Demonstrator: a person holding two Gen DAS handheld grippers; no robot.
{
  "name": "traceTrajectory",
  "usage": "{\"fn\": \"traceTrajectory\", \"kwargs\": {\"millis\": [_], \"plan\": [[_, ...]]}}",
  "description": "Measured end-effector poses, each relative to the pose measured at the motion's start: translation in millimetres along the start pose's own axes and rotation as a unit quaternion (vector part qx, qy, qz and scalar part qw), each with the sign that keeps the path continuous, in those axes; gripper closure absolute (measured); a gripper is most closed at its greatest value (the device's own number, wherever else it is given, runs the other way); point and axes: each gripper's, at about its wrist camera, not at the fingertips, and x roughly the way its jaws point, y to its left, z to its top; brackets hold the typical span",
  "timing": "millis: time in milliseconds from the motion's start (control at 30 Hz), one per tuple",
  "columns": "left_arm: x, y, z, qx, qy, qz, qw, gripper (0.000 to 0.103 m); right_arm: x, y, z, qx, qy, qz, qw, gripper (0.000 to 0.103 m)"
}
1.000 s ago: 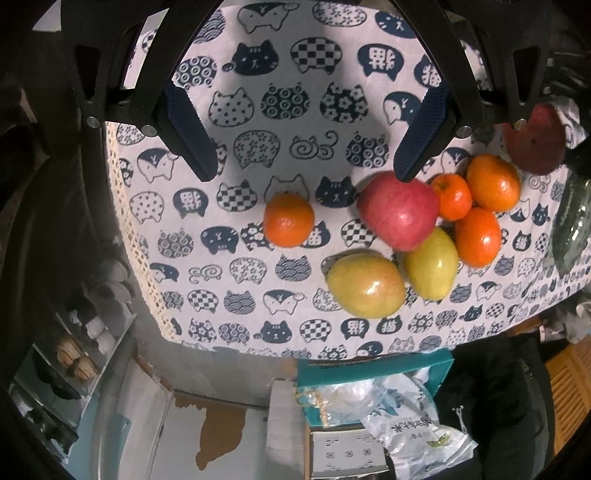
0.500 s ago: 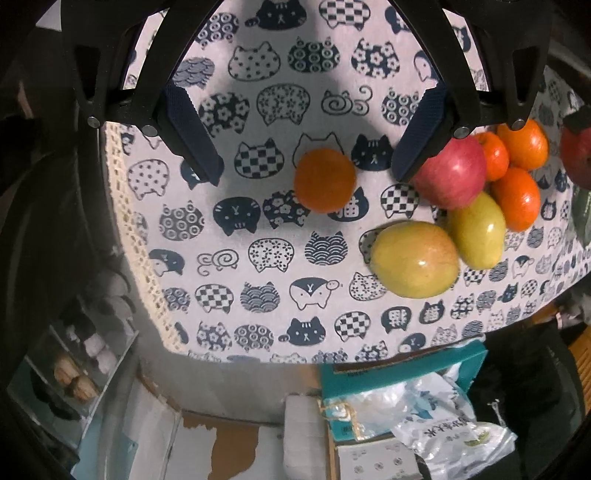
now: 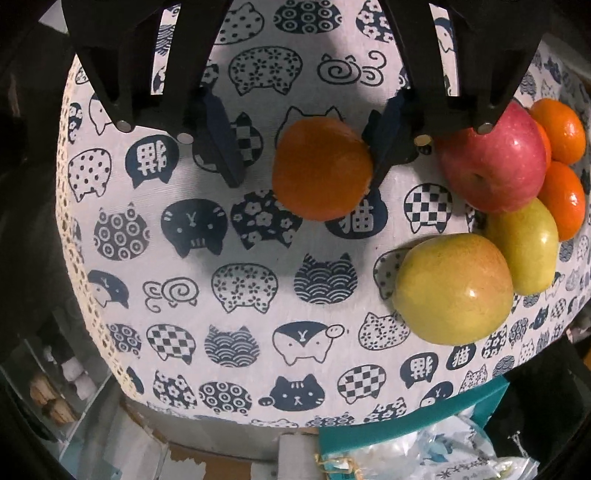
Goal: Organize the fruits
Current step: 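Grasp the large red apple with the left gripper while the right gripper grasps an orange, then carry the red apple and orange over the green glass bowl with both grippers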
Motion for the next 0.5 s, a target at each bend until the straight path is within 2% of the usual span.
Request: {"fn": "traceTrajectory", "kwargs": {"millis": [33,267,500], "plan": [[-0.2,0.0,0.2,0.001,0.000,0.000,1.0000,0.030,-0.5,2.0,0.7,-0.001,-0.002,0.005,1.000,0.056],[-5.8,0.2,0.1,0.004,-0.007,0.002,1.0000,0.030,-8.9,3.9,-2.4,-0.002,-0.013,-0.007,1.000,0.056],[-19.8,-0.6,2.6,0.009,-0.026,0.007,0.9996,0.030,-51.3,16.2,0.5,-0.005,-0.062,-0.003,0.998,0.056]]}}
